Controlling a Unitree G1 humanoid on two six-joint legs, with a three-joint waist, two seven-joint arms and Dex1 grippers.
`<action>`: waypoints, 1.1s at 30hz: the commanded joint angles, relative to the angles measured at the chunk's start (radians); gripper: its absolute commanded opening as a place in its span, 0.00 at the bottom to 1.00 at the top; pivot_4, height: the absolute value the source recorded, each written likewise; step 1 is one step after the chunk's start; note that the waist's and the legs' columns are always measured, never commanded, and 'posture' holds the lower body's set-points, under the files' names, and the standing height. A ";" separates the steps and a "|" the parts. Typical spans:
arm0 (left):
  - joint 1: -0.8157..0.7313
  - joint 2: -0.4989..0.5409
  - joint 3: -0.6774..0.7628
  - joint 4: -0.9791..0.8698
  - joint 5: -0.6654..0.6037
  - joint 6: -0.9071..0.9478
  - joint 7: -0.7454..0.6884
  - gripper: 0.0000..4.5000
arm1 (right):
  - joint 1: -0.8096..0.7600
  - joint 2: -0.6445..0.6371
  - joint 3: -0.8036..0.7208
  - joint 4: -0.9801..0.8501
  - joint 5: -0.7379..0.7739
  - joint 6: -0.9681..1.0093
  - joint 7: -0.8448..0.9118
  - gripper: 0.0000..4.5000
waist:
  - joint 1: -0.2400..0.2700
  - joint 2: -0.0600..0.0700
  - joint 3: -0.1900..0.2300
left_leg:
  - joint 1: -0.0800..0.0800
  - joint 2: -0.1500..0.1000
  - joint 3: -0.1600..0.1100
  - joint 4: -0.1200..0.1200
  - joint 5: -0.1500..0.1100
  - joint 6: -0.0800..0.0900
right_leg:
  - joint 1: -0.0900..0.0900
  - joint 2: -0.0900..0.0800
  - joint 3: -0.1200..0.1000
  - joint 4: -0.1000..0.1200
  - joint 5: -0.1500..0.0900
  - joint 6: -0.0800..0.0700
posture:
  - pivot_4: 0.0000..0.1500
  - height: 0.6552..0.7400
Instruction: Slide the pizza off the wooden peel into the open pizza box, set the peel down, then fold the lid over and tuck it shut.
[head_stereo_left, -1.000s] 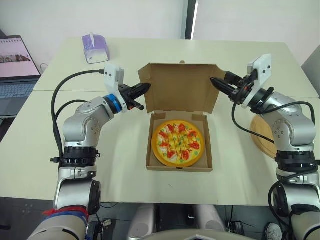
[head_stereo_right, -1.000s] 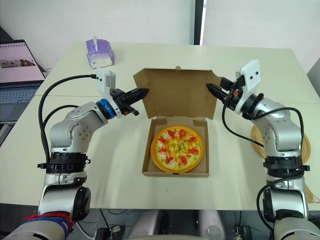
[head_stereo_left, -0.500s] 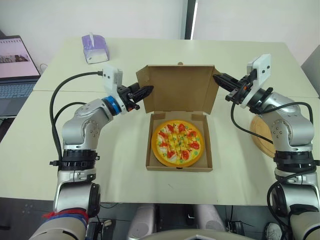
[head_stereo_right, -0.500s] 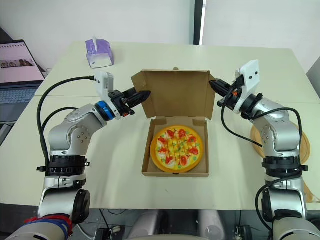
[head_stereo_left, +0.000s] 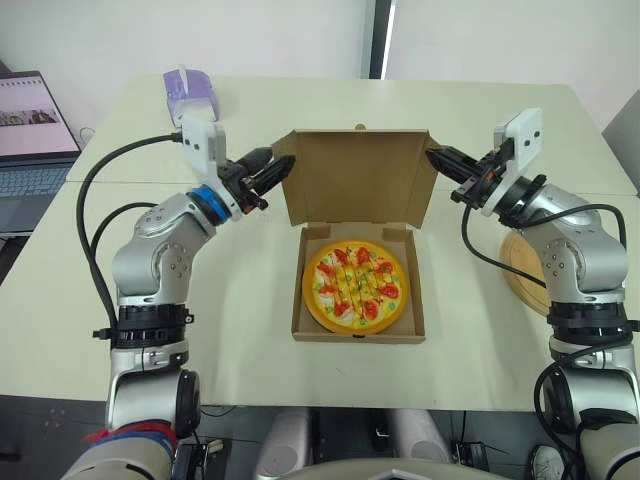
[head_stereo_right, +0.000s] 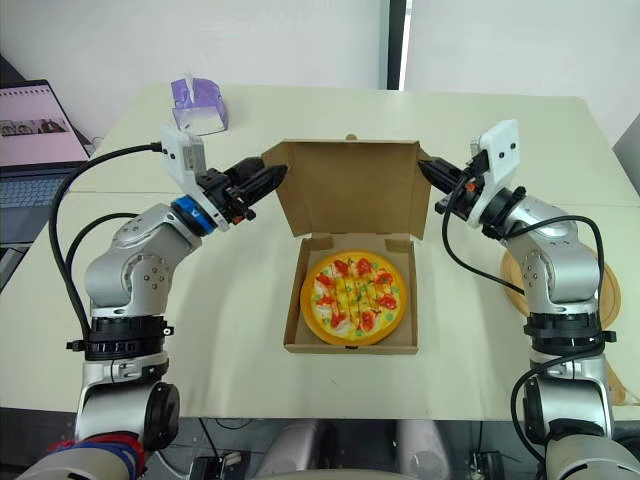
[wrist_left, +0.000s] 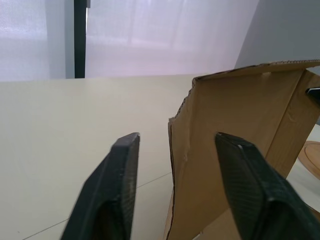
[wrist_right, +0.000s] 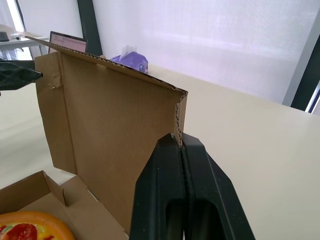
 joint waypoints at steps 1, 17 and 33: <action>0.005 0.017 -0.011 -0.060 0.005 -0.010 -0.003 0.24 | -0.012 -0.002 -0.007 -0.032 0.003 -0.023 -0.004 0.00 | 0.000 0.000 0.000 | 0.000 0.000 0.000 0.000 0.000 0.000 | 0.000 0.000 0.000 0.000 0.000 0.000 | 1.00 1.00; -0.029 -0.011 -0.027 -0.123 -0.027 0.046 0.045 0.01 | -0.019 0.045 0.029 -0.137 0.012 0.051 -0.096 0.00 | 0.000 0.000 0.000 | 0.000 0.000 0.000 0.000 0.000 0.000 | 0.000 0.000 0.000 0.000 0.000 0.000 | 1.00 1.00; -0.100 -0.087 0.007 -0.194 -0.113 0.241 0.172 0.01 | -0.076 0.116 0.084 -0.268 -0.005 0.209 -0.259 0.00 | 0.000 0.000 0.000 | -0.001 0.000 0.000 0.000 0.000 0.000 | -0.001 0.000 0.000 0.000 0.000 0.000 | 1.00 1.00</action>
